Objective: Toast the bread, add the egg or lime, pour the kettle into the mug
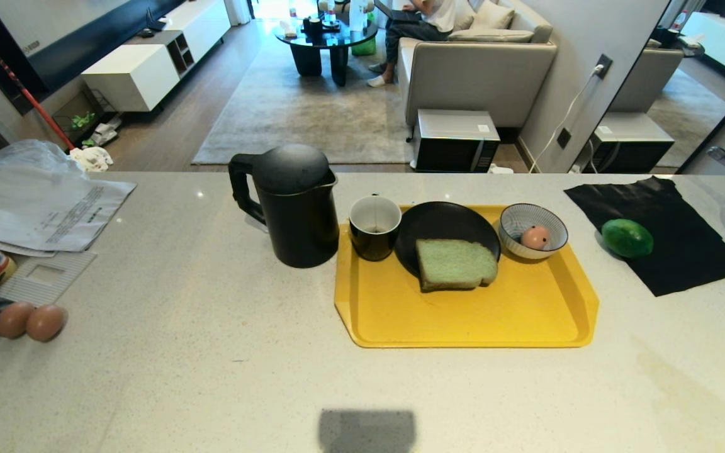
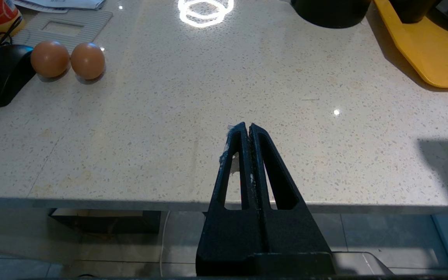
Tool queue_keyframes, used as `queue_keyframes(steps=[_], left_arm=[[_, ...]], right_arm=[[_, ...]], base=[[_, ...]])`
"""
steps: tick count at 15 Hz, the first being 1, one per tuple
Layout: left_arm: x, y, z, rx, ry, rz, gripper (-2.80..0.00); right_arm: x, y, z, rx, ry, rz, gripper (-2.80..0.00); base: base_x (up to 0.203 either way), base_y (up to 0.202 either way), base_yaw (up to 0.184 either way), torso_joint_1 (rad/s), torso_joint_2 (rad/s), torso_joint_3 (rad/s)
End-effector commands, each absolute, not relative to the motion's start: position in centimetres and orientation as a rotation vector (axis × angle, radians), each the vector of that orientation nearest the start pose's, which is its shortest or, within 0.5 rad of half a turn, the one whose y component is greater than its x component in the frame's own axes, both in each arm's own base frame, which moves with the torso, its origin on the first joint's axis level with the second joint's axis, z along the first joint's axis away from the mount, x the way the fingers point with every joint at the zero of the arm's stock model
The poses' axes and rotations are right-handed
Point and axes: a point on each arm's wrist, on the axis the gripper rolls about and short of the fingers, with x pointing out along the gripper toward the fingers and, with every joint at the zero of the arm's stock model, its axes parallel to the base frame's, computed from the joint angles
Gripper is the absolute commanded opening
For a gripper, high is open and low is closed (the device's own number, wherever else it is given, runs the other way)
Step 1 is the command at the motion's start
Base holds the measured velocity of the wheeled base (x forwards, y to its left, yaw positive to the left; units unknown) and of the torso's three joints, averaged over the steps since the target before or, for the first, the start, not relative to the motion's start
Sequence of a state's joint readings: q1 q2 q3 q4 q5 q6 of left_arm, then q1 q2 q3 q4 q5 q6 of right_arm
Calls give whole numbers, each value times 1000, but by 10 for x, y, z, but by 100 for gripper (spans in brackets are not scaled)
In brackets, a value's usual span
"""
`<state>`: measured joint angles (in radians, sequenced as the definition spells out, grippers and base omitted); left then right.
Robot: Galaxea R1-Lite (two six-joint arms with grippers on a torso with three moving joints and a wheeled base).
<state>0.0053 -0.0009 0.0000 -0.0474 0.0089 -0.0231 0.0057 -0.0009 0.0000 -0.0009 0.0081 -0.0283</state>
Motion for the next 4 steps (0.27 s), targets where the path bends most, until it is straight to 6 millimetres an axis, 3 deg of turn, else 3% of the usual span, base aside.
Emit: queue_keyframes(steps=[1,4], left_arm=[[-22,0,76,-23,-32,15,-280],[-22,0,76,-23,-32,15,-280]], right_arm=[[-23,0,75,-31,0,15,-280],[-23,0,75,-28,0,15,-280]], base=[[0,0,0,0,0,0],[0,0,0,0,0,0]])
